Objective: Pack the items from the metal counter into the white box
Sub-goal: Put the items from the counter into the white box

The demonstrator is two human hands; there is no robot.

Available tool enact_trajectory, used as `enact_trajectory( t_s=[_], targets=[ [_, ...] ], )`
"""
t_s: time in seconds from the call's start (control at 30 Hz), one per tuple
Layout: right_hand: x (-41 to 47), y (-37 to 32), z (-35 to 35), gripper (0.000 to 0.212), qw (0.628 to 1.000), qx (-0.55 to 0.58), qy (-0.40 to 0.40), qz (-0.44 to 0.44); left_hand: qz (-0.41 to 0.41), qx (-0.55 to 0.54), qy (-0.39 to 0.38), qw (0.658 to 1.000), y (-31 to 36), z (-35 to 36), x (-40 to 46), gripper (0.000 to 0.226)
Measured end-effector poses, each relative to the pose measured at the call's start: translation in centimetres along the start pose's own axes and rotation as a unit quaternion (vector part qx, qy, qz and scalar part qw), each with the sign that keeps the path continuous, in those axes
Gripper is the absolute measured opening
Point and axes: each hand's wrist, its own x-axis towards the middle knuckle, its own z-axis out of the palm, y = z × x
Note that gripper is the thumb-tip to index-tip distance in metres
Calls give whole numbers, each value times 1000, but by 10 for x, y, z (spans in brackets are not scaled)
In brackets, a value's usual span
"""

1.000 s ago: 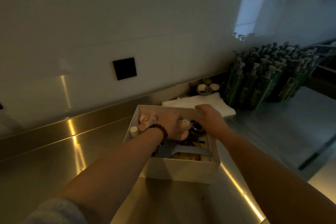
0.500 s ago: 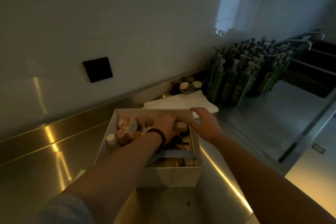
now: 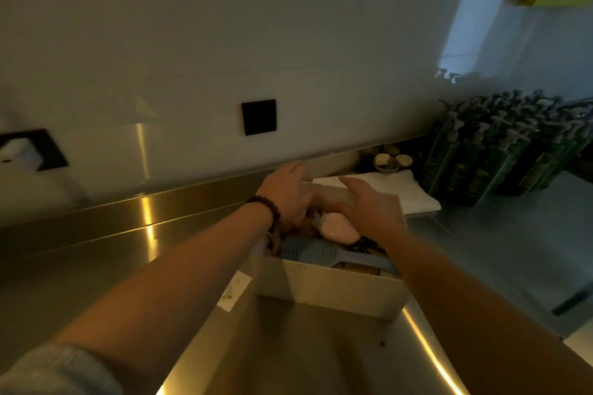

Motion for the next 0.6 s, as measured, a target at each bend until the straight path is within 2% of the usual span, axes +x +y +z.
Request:
enact_trajectory(
  t_s=[0.17, 0.23, 0.37, 0.5, 0.6],
  targets=[
    [-2, -52, 28, 56, 999, -6, -32, -37, -85, 9, 29, 996, -73, -32, -58, 70],
    [-6, -65, 41, 56, 998, 13, -39, -43, -132, 25, 13, 991, -99, -25, -85, 70],
    [-18, -81, 63, 52, 994, 82, -47, -49, -183, 15, -99, 978, -126, 12, -131, 82],
    [-28, -79, 75, 53, 997, 39, -42, -58, -187, 1, -221, 957, -131, 47, -158, 105],
    [-34, -78, 79, 56, 998, 35, -29, -46, -203, 0, -269, 941, -131, 66, -167, 116]
  ],
)
